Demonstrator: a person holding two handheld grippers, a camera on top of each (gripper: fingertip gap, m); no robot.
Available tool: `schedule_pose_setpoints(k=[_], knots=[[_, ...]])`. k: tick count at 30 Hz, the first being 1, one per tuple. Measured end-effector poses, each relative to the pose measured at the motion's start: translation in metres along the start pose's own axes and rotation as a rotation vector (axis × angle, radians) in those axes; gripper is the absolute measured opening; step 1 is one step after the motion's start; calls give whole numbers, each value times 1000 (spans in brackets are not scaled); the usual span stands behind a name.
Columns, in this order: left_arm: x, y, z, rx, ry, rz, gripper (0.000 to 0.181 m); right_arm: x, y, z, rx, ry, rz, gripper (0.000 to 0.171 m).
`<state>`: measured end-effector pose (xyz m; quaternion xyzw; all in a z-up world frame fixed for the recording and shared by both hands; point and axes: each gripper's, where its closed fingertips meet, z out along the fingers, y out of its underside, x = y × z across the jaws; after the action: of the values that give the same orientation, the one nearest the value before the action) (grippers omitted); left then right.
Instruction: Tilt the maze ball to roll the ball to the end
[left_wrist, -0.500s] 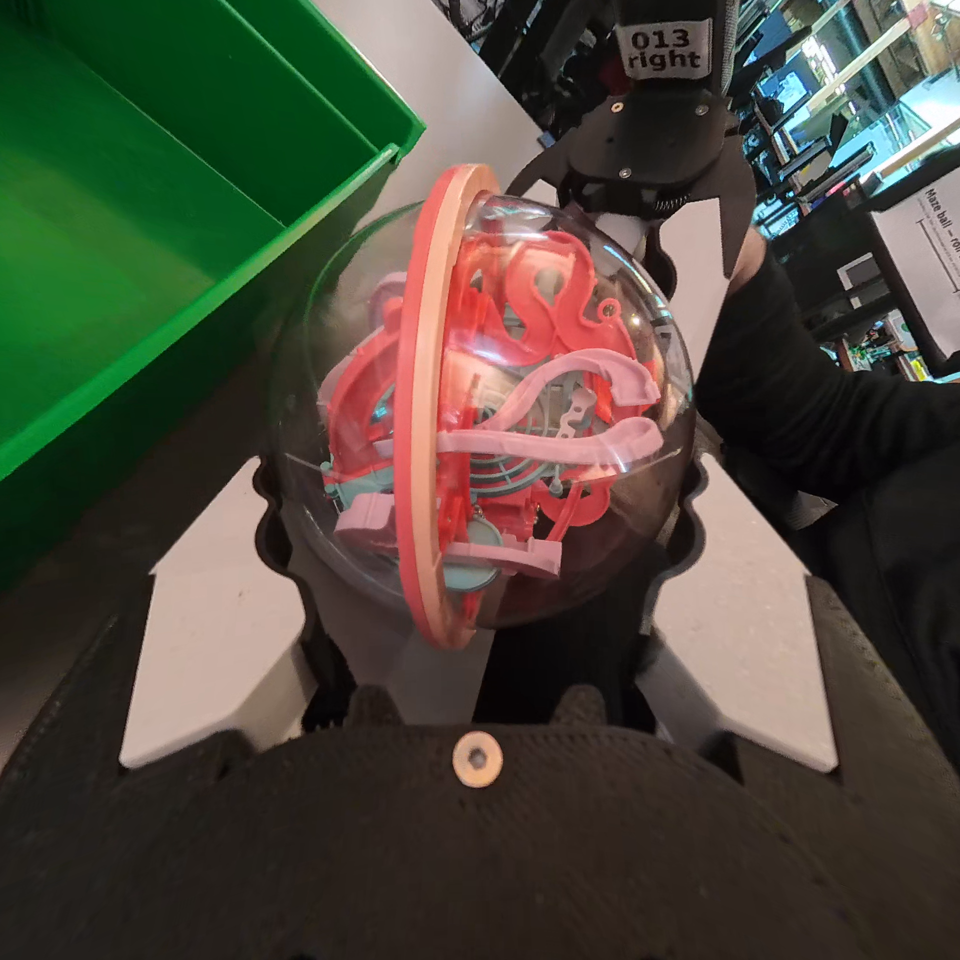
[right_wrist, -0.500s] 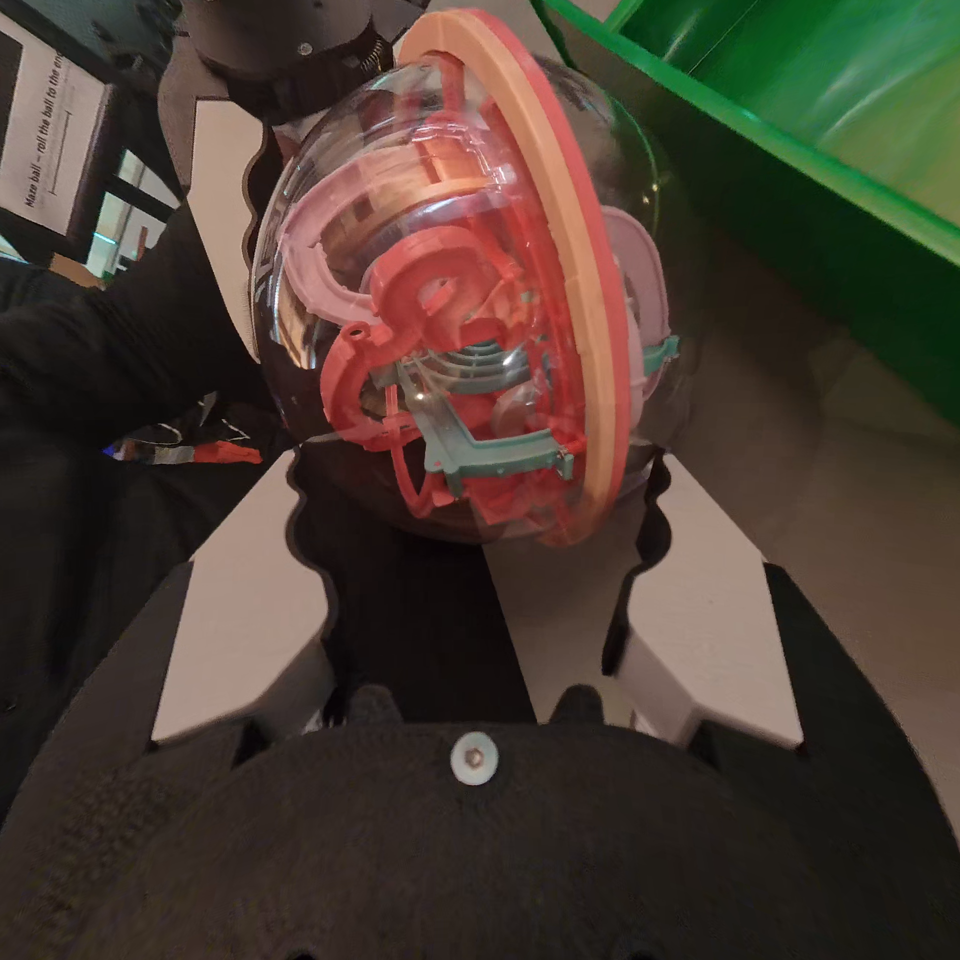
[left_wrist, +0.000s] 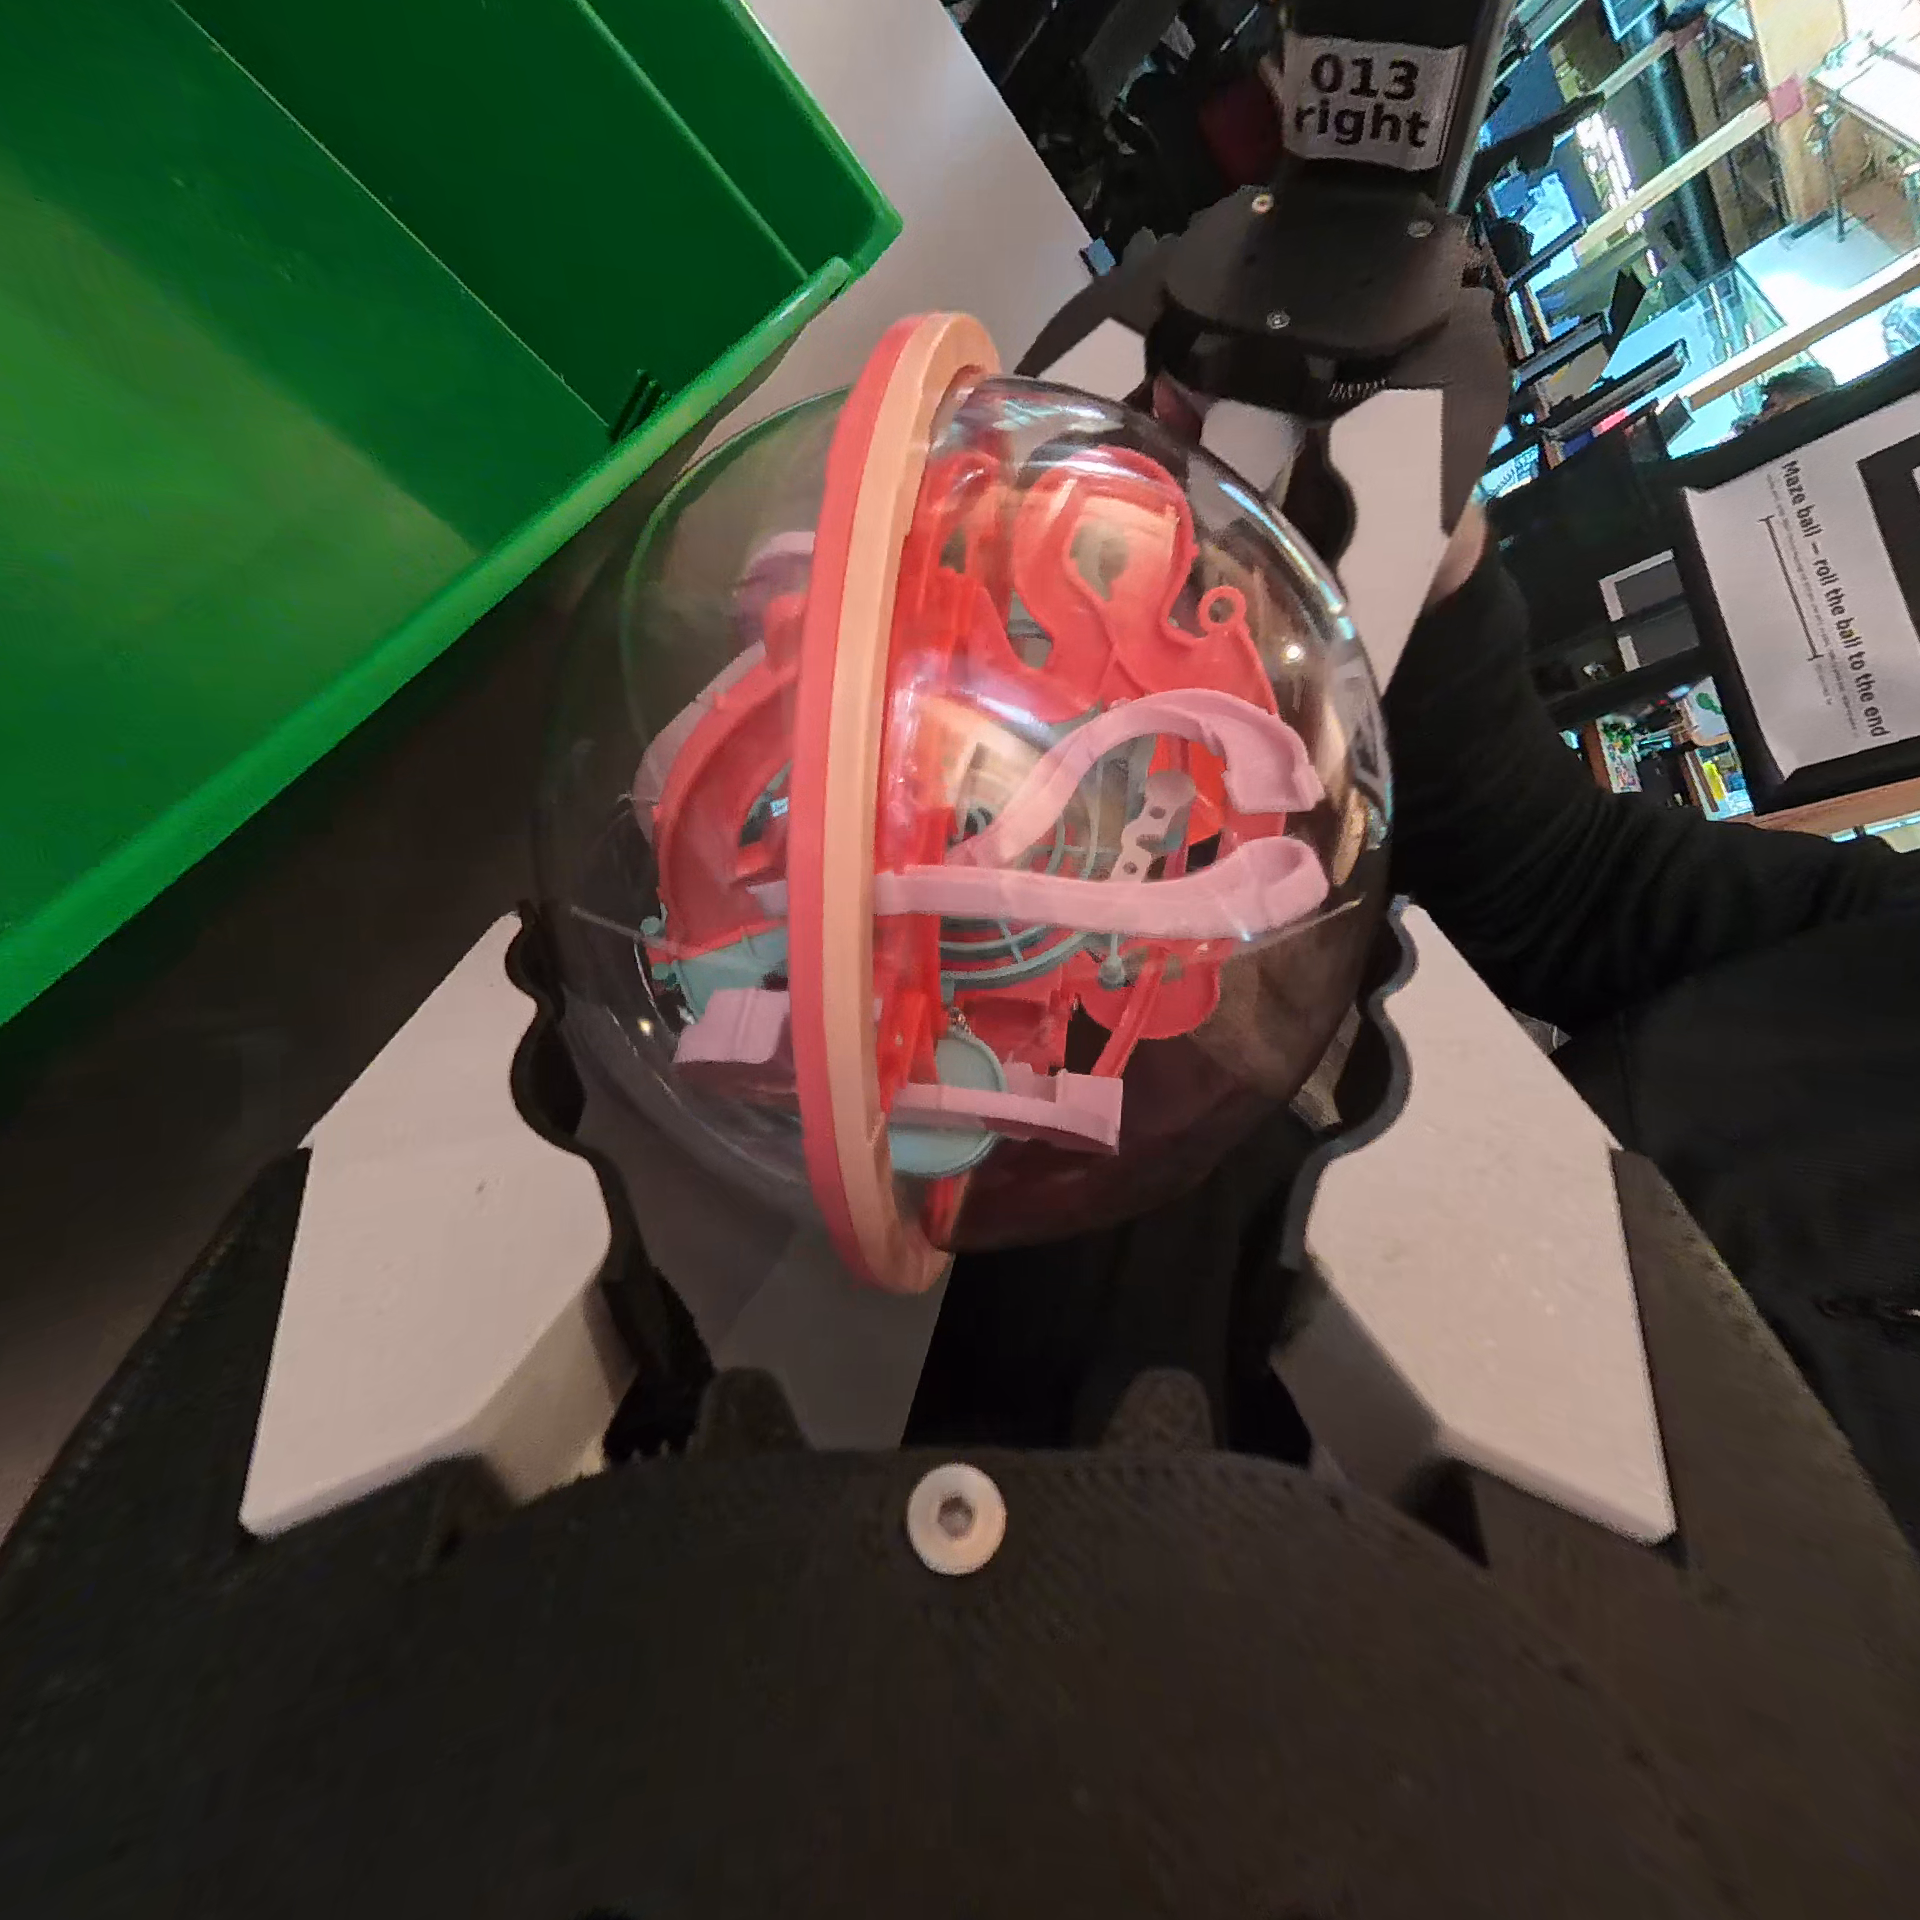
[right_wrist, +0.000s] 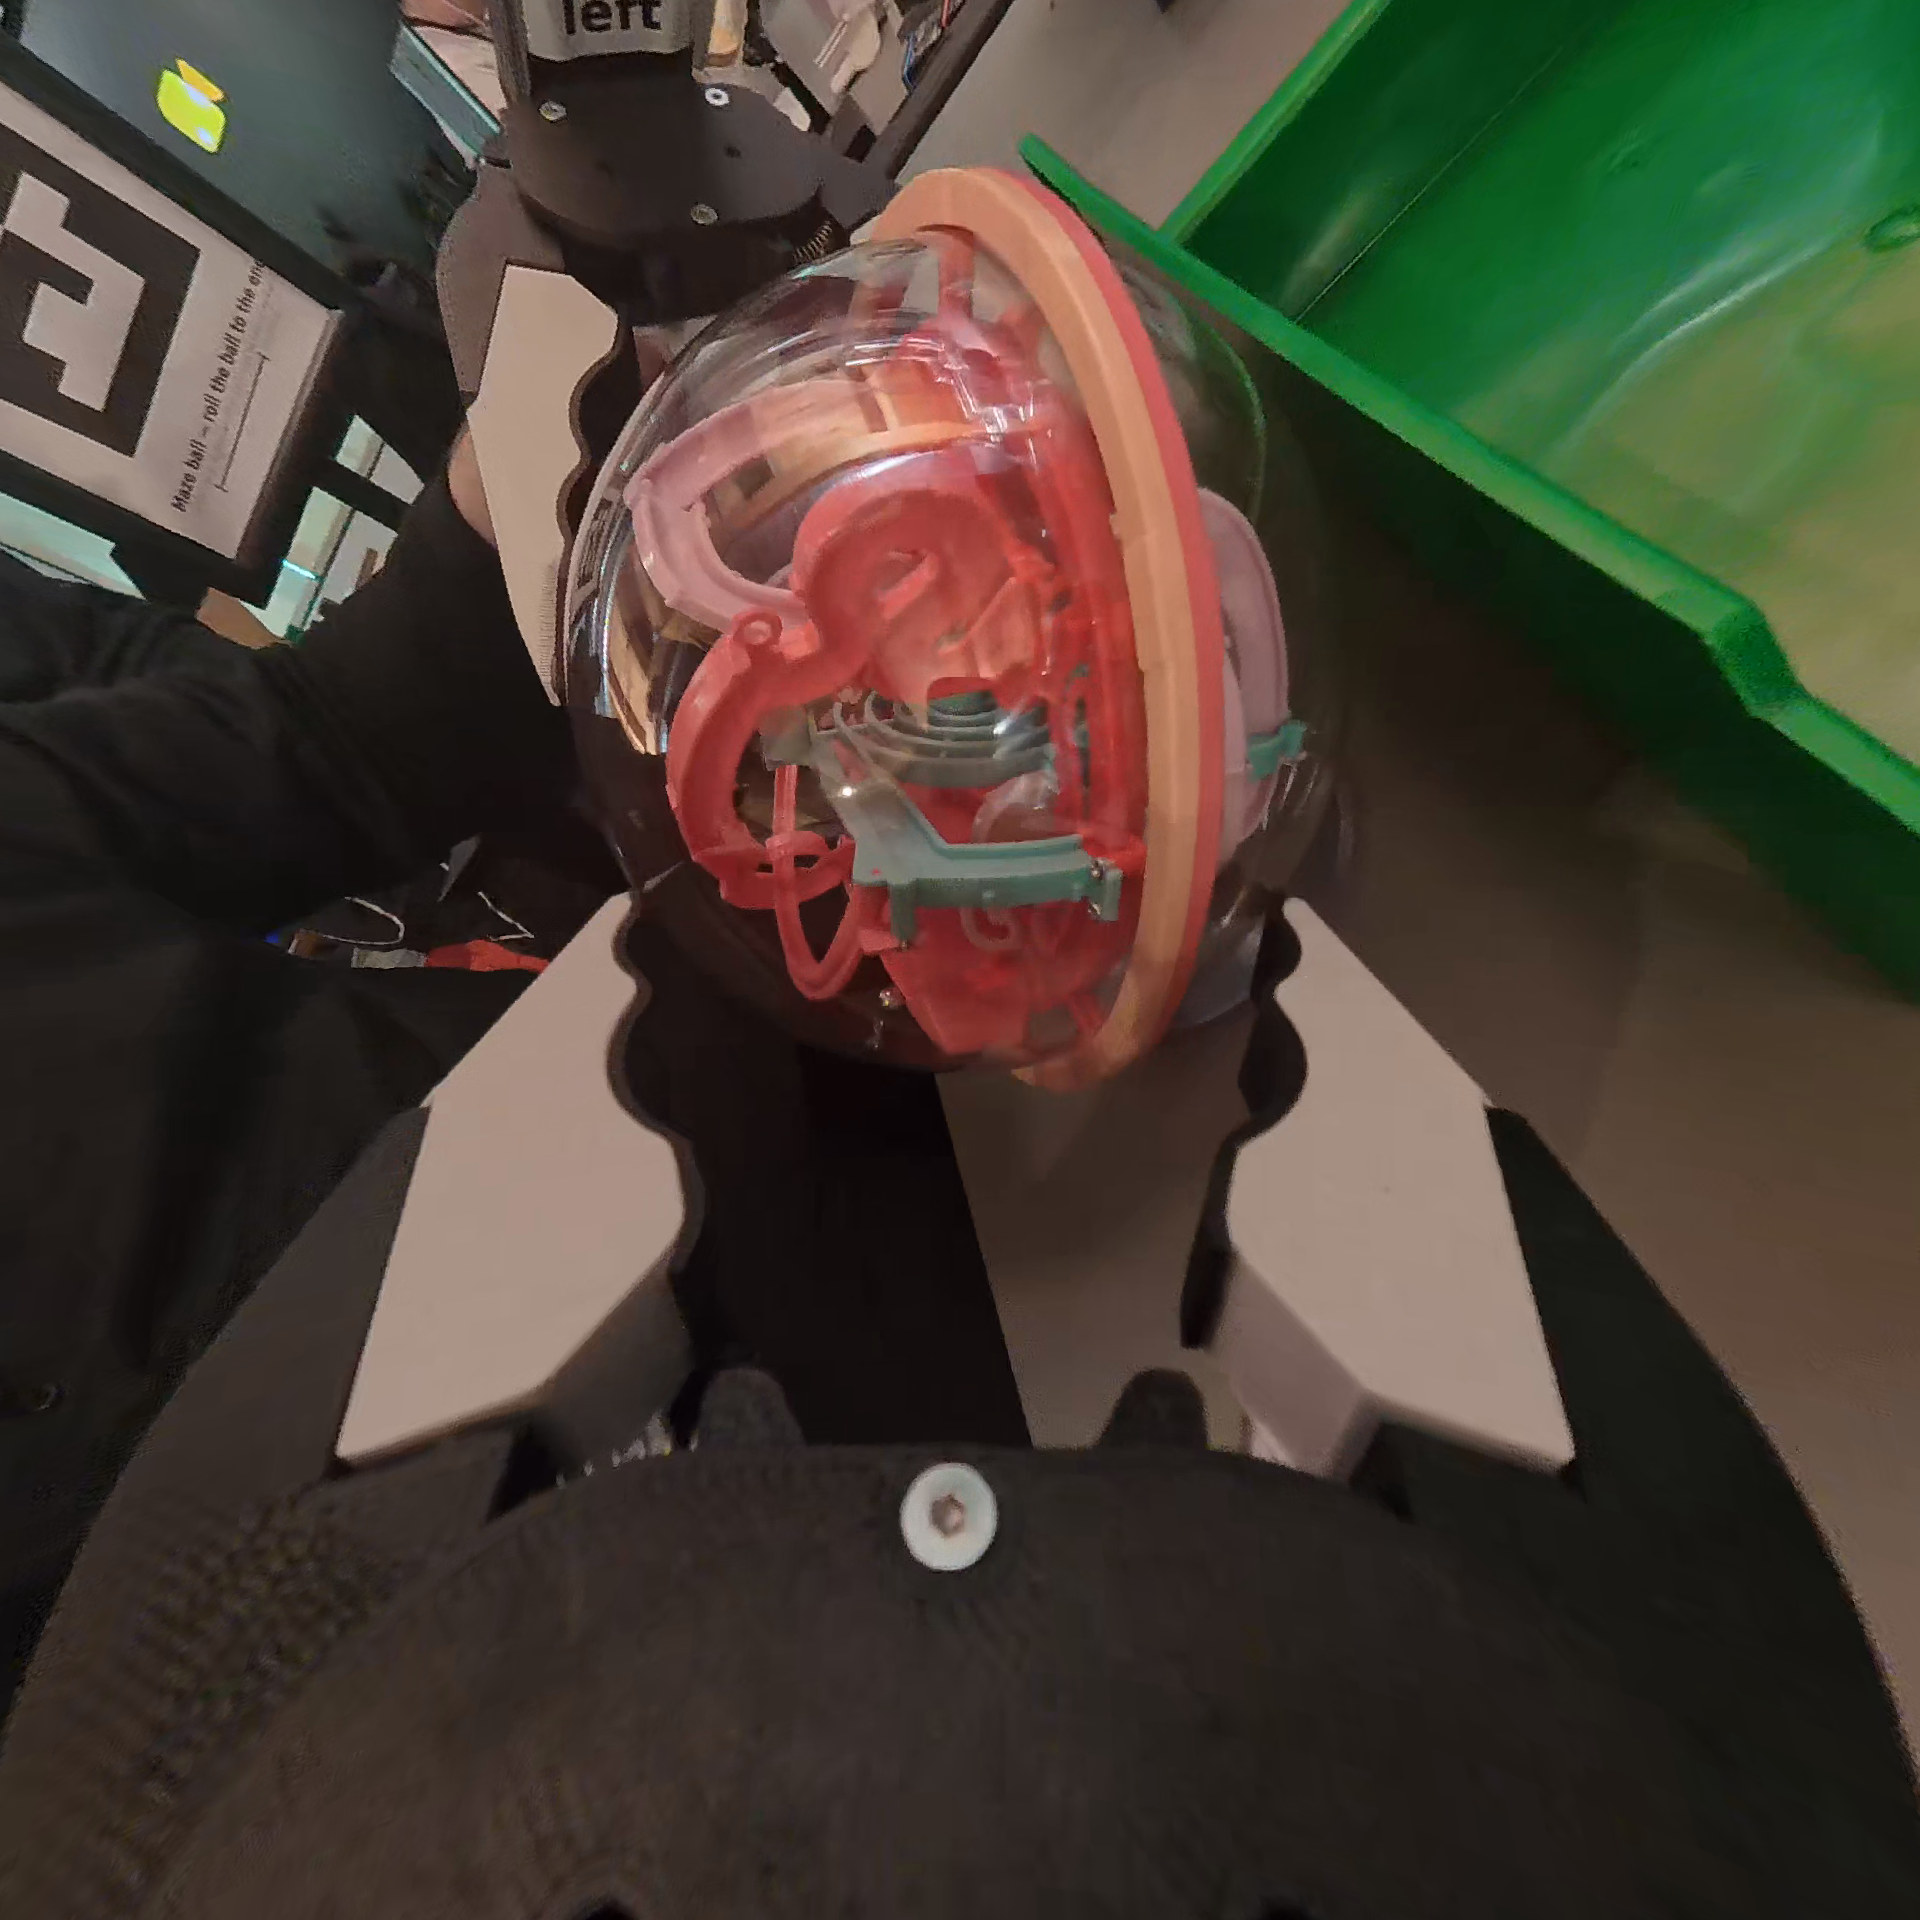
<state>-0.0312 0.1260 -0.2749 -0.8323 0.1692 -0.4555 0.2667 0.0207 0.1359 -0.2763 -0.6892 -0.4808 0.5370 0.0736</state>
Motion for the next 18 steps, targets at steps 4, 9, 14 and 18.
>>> schedule_pose_setpoints(k=[4, 9, 14, 18], knots=[[-1, -1, -1, -2, 8, -6, 146, 1, 0, -2, 14, -23, -4, 108], [-2, 0, -5, 18, 22, -10, 146, 2, 0, -6, 57, -71, 11, 94], [-6, 8, -20, 20, -17, 35, 145, 1, -2, -6, 87, -84, -27, 56], [-9, 9, -26, 42, -16, 24, 145, 2, -6, 1, 100, -68, -81, 55]])
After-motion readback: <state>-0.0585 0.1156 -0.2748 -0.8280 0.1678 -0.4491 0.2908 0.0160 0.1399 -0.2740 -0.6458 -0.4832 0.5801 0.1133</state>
